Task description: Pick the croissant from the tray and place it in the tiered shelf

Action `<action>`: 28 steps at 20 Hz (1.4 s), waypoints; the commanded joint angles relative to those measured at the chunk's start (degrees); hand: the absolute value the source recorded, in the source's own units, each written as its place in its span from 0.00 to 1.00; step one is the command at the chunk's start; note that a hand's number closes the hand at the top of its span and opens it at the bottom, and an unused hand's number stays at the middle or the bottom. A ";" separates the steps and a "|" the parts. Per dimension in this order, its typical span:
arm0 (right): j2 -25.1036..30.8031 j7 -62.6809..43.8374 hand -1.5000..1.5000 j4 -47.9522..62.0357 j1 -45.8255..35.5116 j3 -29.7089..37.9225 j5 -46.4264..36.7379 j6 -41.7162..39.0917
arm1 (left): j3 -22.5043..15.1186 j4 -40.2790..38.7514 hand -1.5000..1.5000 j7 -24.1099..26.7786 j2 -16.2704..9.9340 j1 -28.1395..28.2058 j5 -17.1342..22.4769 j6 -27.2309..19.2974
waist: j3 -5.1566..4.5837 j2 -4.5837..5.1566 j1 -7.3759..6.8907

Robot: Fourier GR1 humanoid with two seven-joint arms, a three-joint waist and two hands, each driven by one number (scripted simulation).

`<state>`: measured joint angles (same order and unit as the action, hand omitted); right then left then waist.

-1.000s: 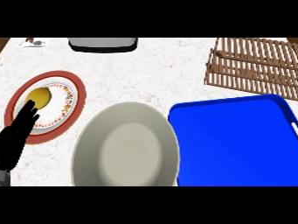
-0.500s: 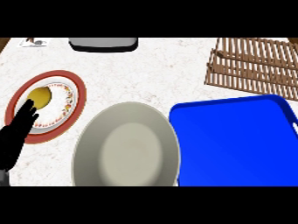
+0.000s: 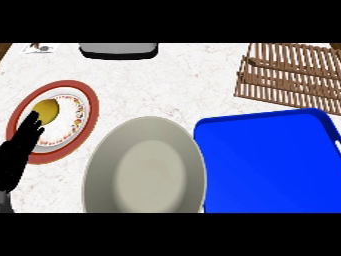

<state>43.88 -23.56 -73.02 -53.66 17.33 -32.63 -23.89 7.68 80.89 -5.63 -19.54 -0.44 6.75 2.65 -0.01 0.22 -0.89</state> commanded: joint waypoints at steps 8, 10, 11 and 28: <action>0.43 5.22 0.00 23.66 -7.88 -0.34 -6.65 11.21 | 0.31 0.45 0.50 -1.56 0.83 -0.44 -0.96 0.10 | 0.01 0.11 -0.51; 2.22 11.72 0.00 26.35 -5.23 -2.29 -8.30 10.55 | 1.49 0.08 0.50 -0.57 -0.17 -0.26 0.04 1.58 | 0.02 0.21 -0.53; 2.01 12.97 0.00 28.59 -6.09 -3.03 -9.68 12.37 | 0.91 0.32 0.50 -0.33 0.30 0.49 0.15 2.26 | 0.02 0.26 -0.76; 2.33 12.59 0.00 34.63 -11.65 11.66 6.84 8.09 | 1.27 -1.25 0.50 0.86 1.77 0.53 -2.86 0.93 | 0.02 -0.17 0.60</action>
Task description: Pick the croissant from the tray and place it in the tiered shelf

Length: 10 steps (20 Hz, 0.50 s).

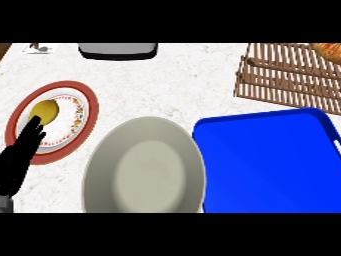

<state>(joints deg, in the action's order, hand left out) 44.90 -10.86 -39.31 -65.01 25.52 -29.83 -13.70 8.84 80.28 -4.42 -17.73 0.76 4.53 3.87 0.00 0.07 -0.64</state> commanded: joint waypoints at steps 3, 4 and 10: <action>3.45 -2.68 0.00 0.36 -2.47 6.46 7.57 -4.03 | 1.19 -1.61 0.50 0.39 -0.86 -0.89 0.09 0.84 | -0.02 -0.10 0.49; 3.25 -3.01 0.00 -0.63 -0.94 8.01 8.94 -3.10 | 0.27 2.11 0.50 -3.05 0.70 -1.11 0.19 -1.05 | 0.02 -0.27 0.68; 16.14 -5.67 0.00 1.21 -2.23 13.76 14.34 -11.43 | -1.04 0.85 0.50 -0.02 2.78 0.14 -2.67 -3.00 | -0.01 -0.22 1.07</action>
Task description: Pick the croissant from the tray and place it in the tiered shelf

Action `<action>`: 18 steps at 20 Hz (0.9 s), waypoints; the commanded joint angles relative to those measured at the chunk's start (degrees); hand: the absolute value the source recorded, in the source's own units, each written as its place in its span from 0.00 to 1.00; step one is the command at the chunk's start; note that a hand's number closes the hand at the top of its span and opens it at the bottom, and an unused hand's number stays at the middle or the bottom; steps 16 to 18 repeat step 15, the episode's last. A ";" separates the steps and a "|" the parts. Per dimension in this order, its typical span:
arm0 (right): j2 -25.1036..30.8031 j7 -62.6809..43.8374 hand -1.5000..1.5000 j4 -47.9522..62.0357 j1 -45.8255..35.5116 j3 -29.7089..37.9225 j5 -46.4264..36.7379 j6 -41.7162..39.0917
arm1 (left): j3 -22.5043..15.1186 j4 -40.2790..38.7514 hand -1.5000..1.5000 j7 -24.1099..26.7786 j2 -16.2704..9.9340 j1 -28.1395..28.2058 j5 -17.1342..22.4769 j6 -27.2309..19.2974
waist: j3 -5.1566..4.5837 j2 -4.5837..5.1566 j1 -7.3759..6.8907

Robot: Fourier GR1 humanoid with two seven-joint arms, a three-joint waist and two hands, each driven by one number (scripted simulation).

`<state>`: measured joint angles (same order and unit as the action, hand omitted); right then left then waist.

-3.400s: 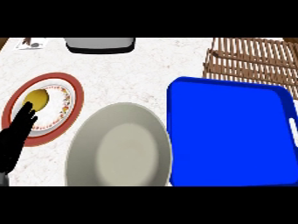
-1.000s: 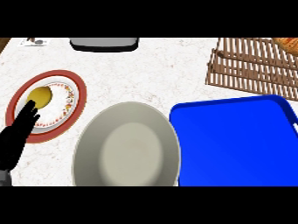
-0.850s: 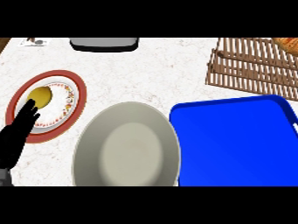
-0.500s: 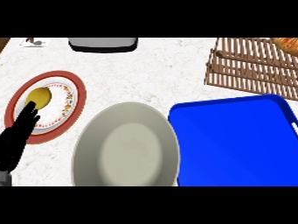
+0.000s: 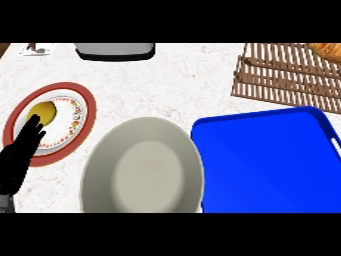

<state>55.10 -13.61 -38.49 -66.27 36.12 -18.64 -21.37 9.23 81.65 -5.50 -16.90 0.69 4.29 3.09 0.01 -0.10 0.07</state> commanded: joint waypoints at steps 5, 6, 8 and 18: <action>19.13 -1.71 0.00 5.17 4.17 7.34 4.23 -9.62 | -1.32 1.56 0.50 -0.92 1.79 0.05 -1.26 -1.34 | 0.09 0.09 0.59; 21.53 -2.19 0.00 6.51 4.84 8.21 4.58 -10.58 | 1.11 1.48 0.50 -0.04 -0.63 1.63 0.60 0.91 | 0.07 0.08 0.17; 26.05 0.10 0.00 8.30 10.18 10.41 5.73 -16.64 | 0.44 1.71 0.50 -1.34 0.19 1.35 -0.26 -0.39 | 0.15 -0.17 1.52; 38.91 9.99 0.00 19.20 17.99 15.27 6.41 -26.46 | 2.11 -0.44 0.50 0.87 -0.28 1.46 1.20 1.29 | 0.30 0.14 1.58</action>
